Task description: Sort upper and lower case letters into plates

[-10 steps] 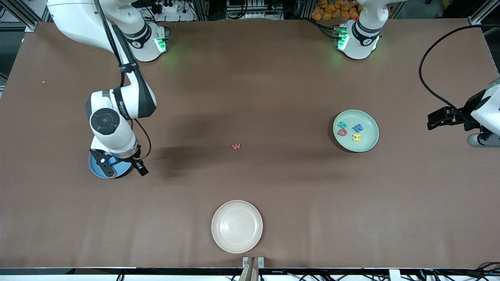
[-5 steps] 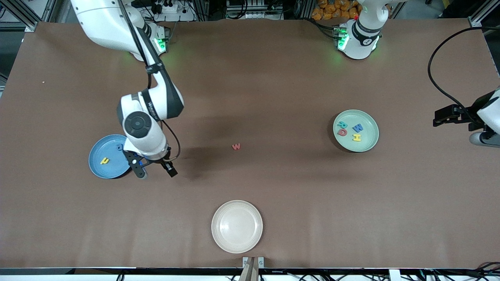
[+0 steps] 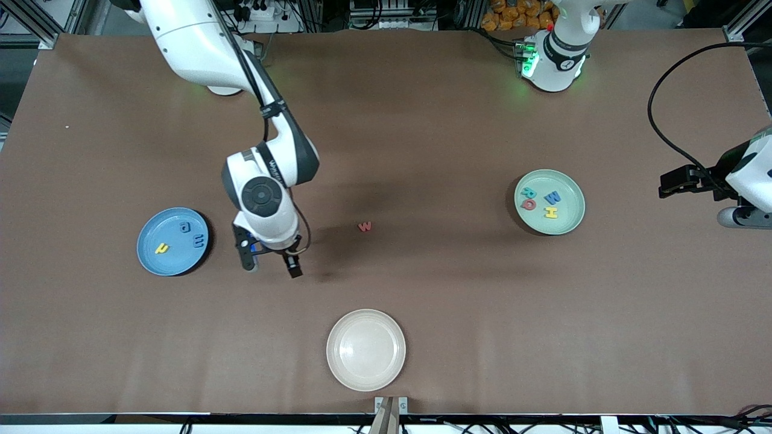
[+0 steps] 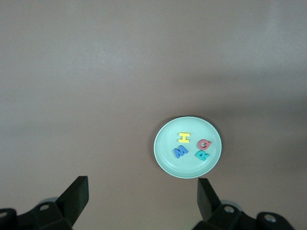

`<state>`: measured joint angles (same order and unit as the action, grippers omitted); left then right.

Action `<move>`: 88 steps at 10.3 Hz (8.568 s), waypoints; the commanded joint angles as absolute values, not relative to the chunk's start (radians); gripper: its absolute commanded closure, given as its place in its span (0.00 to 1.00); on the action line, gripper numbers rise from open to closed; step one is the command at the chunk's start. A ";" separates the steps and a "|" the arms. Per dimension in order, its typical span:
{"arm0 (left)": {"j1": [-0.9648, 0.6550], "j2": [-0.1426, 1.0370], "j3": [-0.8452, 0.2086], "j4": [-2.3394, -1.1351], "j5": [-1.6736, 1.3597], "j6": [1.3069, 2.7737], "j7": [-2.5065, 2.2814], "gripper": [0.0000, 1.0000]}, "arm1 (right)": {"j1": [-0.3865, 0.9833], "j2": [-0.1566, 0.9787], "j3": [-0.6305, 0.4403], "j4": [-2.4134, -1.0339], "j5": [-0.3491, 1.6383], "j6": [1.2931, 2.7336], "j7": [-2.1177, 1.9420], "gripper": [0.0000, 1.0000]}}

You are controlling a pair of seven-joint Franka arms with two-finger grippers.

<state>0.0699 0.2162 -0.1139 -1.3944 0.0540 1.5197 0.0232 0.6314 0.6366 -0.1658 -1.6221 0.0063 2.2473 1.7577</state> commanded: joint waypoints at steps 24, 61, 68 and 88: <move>-0.130 0.008 0.074 -1.621 -0.032 1.637 -0.078 0.00 | 0.805 0.798 -0.086 -1.585 0.094 2.419 2.002 1.00; -0.137 0.023 0.071 -1.598 -0.014 1.646 -0.081 0.00 | 0.232 0.462 -0.397 -1.758 0.049 1.890 0.527 0.00; -0.137 0.025 0.071 -1.592 -0.014 1.646 -0.081 0.00 | -0.077 0.312 -0.086 -1.827 0.054 1.884 0.357 0.00; -0.140 0.028 0.069 -1.591 -0.014 1.646 -0.083 0.00 | -0.020 0.049 -0.021 -1.557 0.026 1.615 0.193 0.00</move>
